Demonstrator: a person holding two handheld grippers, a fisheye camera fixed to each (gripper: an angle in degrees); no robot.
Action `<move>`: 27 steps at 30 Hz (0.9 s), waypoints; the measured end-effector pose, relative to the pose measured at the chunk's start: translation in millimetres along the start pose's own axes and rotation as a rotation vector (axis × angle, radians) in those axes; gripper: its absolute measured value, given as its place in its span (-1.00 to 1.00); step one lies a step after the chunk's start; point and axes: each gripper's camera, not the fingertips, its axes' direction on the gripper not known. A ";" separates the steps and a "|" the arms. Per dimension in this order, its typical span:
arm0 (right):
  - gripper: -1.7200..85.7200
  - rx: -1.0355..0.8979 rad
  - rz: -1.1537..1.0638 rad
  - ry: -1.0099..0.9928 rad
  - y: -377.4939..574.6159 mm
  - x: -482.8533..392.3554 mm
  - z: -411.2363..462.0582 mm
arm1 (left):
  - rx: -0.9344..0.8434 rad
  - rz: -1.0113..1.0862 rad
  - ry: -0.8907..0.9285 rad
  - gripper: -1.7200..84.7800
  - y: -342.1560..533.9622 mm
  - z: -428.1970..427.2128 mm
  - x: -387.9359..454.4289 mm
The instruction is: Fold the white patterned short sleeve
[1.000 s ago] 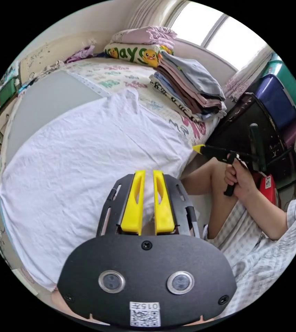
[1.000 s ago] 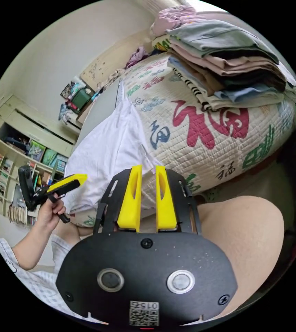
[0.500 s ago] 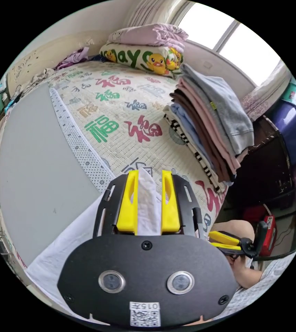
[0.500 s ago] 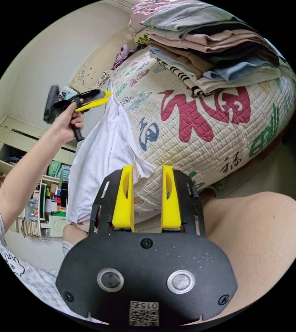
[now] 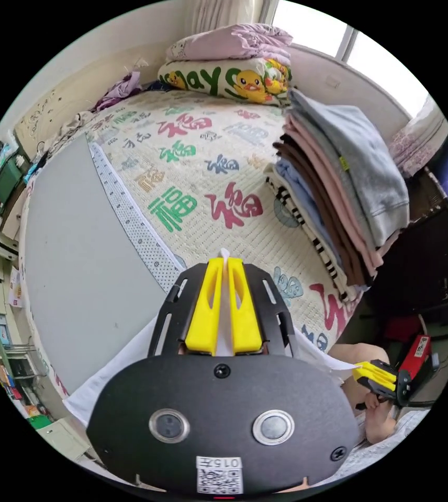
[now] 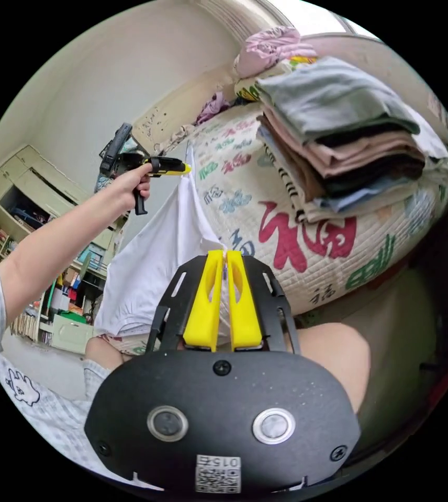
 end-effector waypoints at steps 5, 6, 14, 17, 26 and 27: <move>-0.95 0.139 -0.087 0.042 -29.8 -46.5 -66.8 | 0.252 -0.107 0.340 -0.96 14.7 -85.1 -42.3; -0.95 0.161 -0.119 0.035 -33.6 -64.4 -79.0 | 0.293 -0.104 0.393 -0.96 22.5 -104.6 -50.8; -0.95 0.089 -0.439 -0.207 -28.2 -243.1 -50.2 | 0.431 -0.140 0.414 -0.96 141.9 -188.2 -177.8; -0.95 -0.036 -0.524 -0.331 -25.8 -321.2 8.0 | 0.431 -0.273 0.405 -0.96 204.0 -200.5 -248.2; -0.95 -0.322 -0.744 -0.426 -21.5 -517.5 177.6 | 0.432 -0.668 0.389 -0.95 346.0 -203.8 -406.4; -0.95 -0.352 -0.767 -0.418 -20.3 -535.1 197.8 | 0.424 -0.697 0.403 -0.95 355.9 -200.8 -418.6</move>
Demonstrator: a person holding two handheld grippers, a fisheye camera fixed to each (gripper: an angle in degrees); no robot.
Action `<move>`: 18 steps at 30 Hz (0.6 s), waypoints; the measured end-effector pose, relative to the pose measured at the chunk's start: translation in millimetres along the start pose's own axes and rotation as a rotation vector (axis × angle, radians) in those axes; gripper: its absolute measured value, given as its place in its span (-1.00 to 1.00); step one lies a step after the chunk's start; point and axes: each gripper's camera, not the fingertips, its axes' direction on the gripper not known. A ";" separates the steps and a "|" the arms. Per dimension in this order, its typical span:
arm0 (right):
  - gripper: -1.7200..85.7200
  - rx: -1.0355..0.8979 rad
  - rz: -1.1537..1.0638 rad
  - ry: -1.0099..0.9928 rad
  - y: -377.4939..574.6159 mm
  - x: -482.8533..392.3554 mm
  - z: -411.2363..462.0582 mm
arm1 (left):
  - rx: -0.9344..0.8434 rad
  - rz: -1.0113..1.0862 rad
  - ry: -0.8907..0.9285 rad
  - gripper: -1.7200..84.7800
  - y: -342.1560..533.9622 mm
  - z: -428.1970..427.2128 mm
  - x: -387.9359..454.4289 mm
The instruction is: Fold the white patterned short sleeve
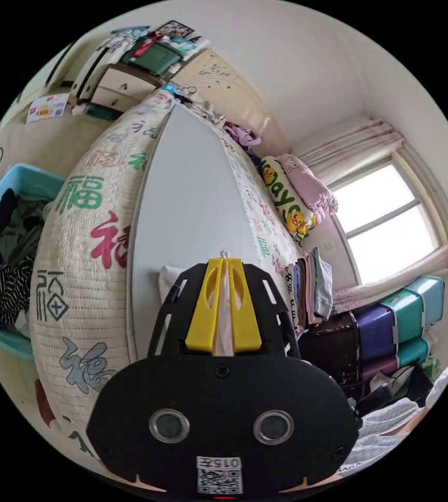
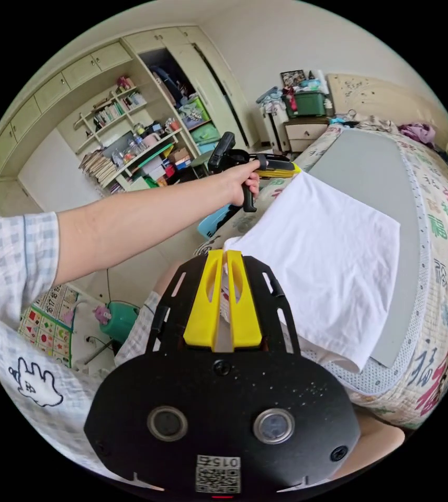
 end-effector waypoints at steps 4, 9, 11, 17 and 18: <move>-0.95 -0.135 -0.050 0.015 -34.3 1.0 67.7 | 0.049 -0.116 0.031 -0.88 2.5 -16.0 -40.4; -0.95 -0.276 -0.036 -0.041 -60.5 21.3 137.8 | 0.006 -0.142 0.059 -0.76 9.6 -20.3 -56.8; -0.95 -0.289 -0.023 -0.047 -67.5 25.7 150.0 | -0.048 -0.112 0.009 -0.76 9.3 -14.6 -52.6; -0.93 -0.289 -0.029 -0.062 -95.9 38.2 164.9 | -0.137 -0.051 -0.094 -0.95 -3.6 -0.3 -29.5; -0.91 -0.292 -0.027 -0.068 -101.3 42.9 168.0 | -0.128 -0.014 -0.162 -0.96 -5.2 -1.8 -20.3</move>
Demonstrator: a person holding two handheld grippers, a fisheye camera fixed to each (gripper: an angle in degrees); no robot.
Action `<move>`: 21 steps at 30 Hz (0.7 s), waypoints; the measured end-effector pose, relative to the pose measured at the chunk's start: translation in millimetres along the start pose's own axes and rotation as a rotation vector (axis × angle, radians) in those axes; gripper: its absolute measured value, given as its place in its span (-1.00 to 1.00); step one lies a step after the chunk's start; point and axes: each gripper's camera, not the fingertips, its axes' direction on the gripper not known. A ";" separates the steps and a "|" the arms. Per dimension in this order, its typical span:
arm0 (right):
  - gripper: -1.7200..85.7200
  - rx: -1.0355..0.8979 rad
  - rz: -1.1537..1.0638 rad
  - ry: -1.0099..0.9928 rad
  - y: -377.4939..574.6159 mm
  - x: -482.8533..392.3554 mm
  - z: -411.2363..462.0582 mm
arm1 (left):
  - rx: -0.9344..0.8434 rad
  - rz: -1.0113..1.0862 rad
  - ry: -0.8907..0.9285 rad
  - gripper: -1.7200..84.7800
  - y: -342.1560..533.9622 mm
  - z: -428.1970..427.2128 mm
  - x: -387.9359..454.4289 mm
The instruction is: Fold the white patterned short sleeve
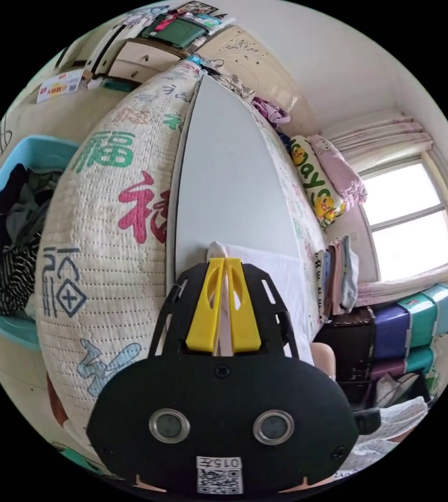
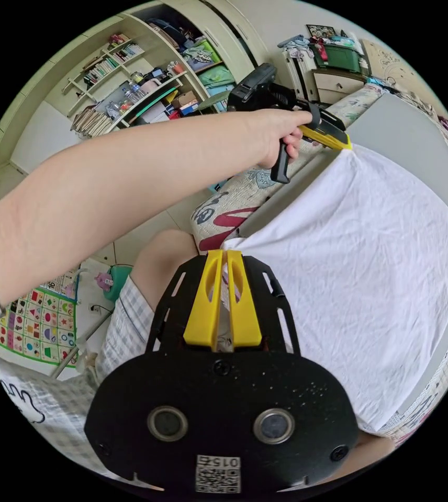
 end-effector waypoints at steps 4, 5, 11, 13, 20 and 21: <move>-0.83 -0.121 0.044 -0.017 -6.4 24.5 22.4 | -0.060 0.093 -0.134 -0.94 6.8 0.7 23.9; -0.82 -0.139 0.041 -0.062 -1.1 29.8 22.6 | -0.060 0.094 -0.147 -0.94 9.3 -2.4 26.5; -0.82 0.004 -0.051 -0.175 72.2 34.3 -62.0 | -0.021 0.257 -0.232 -0.84 85.0 -58.4 66.6; -0.83 0.071 -0.006 -0.136 104.0 48.7 -99.4 | -0.002 0.298 -0.251 -0.77 140.5 -83.4 85.9; -0.75 0.241 0.282 0.262 224.9 134.5 -228.1 | 0.060 0.164 -0.146 -0.73 275.8 -125.7 94.9; -0.74 0.218 0.312 0.286 235.2 145.7 -235.9 | 0.081 0.117 -0.128 -0.73 289.5 -128.7 90.2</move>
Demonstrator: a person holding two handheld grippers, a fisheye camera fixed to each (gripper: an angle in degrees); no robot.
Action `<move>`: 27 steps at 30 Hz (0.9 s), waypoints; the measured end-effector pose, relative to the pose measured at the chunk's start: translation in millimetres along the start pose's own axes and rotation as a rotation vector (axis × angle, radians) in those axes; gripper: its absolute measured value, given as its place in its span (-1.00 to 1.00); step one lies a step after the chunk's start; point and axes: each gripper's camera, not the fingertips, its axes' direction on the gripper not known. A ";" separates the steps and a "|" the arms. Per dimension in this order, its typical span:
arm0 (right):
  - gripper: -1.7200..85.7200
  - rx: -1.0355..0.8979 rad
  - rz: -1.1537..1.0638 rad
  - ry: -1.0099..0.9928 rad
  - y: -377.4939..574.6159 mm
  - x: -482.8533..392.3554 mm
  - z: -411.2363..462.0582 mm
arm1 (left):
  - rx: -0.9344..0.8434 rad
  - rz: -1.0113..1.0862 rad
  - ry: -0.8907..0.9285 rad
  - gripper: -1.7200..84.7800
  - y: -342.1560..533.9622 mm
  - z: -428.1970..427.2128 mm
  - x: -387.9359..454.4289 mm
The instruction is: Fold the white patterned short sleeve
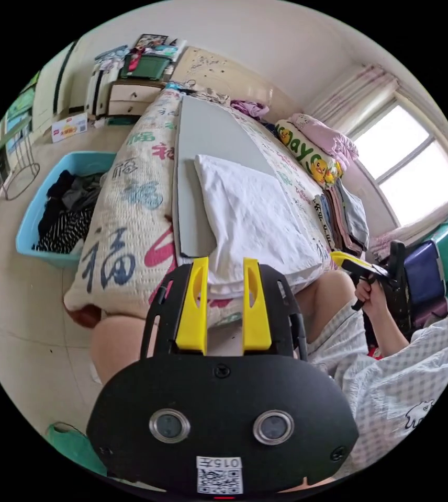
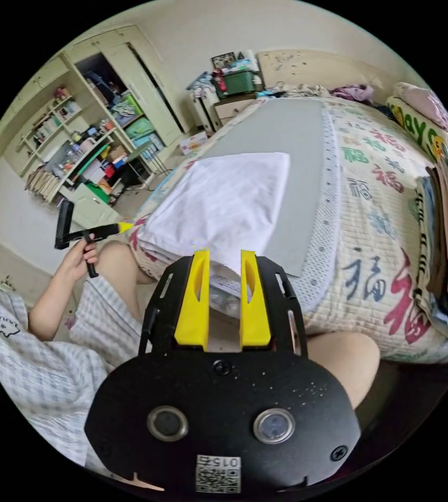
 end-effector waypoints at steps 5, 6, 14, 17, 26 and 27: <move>-0.72 -0.033 0.031 -0.053 12.6 30.5 -5.5 | -0.005 -0.107 0.060 -0.73 11.7 -0.6 -5.7; -0.72 -0.062 0.035 -0.054 12.5 33.5 -2.0 | -0.034 -0.094 0.041 -0.73 9.5 3.8 -0.3; -0.80 -0.161 0.104 0.043 7.1 49.6 5.5 | -0.070 -0.168 0.023 -0.86 16.5 30.2 14.0; -0.91 -0.153 0.111 0.062 14.9 55.7 -4.8 | -0.048 -0.192 0.014 -0.94 27.1 28.4 18.7; -0.97 -0.209 0.144 0.129 44.6 77.8 -26.2 | -0.056 -0.153 -0.040 -0.97 40.7 27.6 40.7; -0.97 -0.198 0.176 0.098 46.6 83.0 -33.0 | -0.063 -0.146 -0.047 -0.97 41.1 28.8 43.5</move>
